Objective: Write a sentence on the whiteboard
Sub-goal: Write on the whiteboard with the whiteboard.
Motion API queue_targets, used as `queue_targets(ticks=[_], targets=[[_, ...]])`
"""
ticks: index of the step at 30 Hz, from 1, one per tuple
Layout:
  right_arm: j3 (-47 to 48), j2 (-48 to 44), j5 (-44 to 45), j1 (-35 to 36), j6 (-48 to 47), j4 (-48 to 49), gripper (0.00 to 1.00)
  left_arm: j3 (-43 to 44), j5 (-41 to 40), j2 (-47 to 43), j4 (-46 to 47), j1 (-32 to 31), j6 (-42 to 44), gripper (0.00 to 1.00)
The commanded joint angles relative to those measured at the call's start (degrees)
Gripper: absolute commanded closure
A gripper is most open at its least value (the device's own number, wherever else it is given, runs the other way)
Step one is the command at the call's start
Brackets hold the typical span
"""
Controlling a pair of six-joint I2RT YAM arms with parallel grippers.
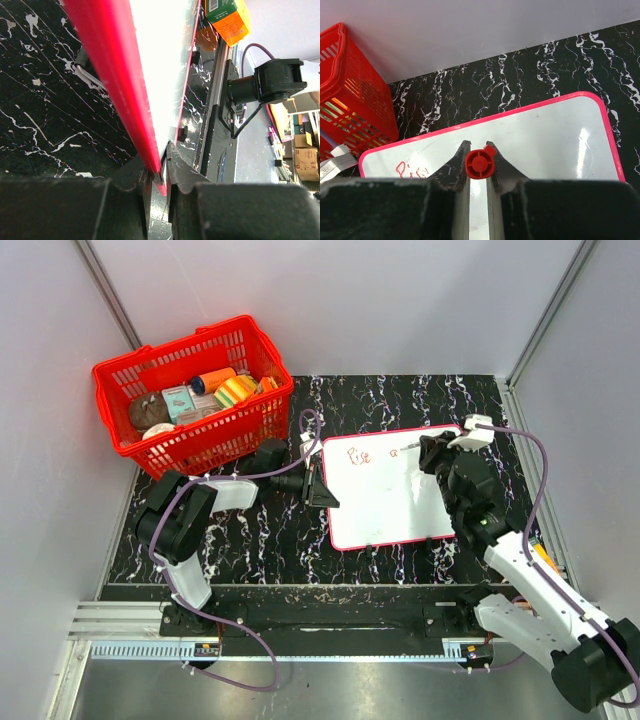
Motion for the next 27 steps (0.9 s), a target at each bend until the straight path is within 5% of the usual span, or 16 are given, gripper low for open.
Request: queue_targets(ticks=[1,27], targets=[[3.1,1.4,2.5,0.1,-0.5,3.1,1.00,0.2,-4.4,-0.2,-2.2,-2.0,6.0,1.00],[4.1,6.2,3.3,-1.6,-0.7,7.1,1.00,0.2,-4.4,-0.2,-2.2,-2.0,6.1,1.00]])
